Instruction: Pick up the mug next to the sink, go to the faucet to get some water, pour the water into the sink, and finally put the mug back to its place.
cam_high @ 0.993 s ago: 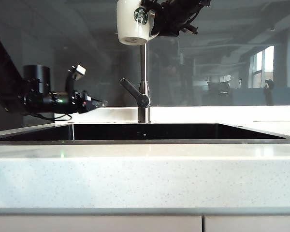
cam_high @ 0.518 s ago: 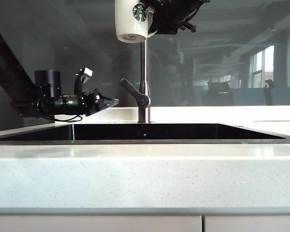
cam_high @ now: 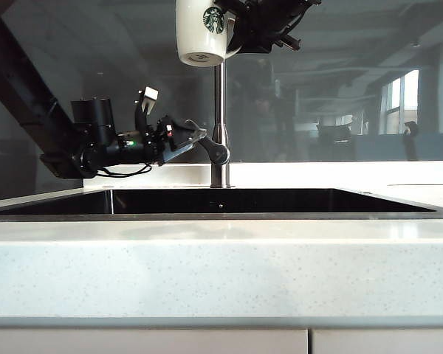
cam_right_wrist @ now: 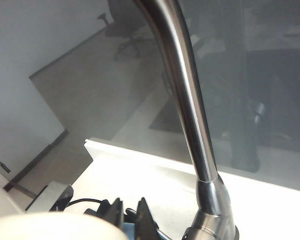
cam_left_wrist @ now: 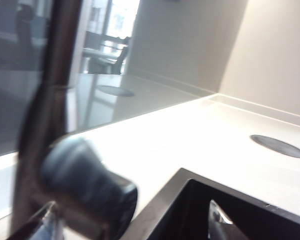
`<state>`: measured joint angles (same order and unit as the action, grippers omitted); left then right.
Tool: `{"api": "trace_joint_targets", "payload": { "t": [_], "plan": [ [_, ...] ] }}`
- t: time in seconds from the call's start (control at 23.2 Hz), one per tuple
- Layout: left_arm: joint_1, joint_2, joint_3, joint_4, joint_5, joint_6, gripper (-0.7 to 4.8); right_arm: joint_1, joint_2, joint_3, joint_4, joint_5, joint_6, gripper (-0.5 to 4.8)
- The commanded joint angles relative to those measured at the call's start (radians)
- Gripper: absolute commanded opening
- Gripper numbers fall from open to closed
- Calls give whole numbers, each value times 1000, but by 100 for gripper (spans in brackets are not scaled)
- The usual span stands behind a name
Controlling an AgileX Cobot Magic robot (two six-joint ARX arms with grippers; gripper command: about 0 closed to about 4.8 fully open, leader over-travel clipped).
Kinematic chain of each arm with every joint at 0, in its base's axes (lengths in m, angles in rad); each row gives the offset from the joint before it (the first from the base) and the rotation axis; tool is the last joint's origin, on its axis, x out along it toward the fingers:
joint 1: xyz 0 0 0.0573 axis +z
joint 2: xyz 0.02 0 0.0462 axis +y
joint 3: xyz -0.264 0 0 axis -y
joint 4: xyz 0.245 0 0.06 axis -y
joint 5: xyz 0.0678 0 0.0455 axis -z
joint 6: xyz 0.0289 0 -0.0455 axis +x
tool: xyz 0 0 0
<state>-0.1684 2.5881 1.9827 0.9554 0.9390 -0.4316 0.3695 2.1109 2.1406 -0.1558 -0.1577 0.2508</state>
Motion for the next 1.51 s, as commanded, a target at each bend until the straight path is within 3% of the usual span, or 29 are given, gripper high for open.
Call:
{"api": "trace_joint_targets", "payload": {
  "t": [0.04, 0.35, 0.65, 0.86, 1.51],
  "plan": [
    [-4, -3, 6, 42, -3, -22, 381, 2, -21, 16, 60, -5, 18, -9],
    [-6, -3, 6, 124, 0, -60, 369, 2, -21, 16, 63, -5, 13, -9],
    [-6, -3, 6, 215, 13, -164, 368, 2, -22, 16, 63, -5, 13, -9],
    [0, -4, 6, 266, 78, -235, 367, 2, -21, 16, 63, -5, 11, -9],
    [0, -4, 7, 289, 147, -289, 362, 1, -21, 20, 63, -1, 11, -9]
  ]
}}
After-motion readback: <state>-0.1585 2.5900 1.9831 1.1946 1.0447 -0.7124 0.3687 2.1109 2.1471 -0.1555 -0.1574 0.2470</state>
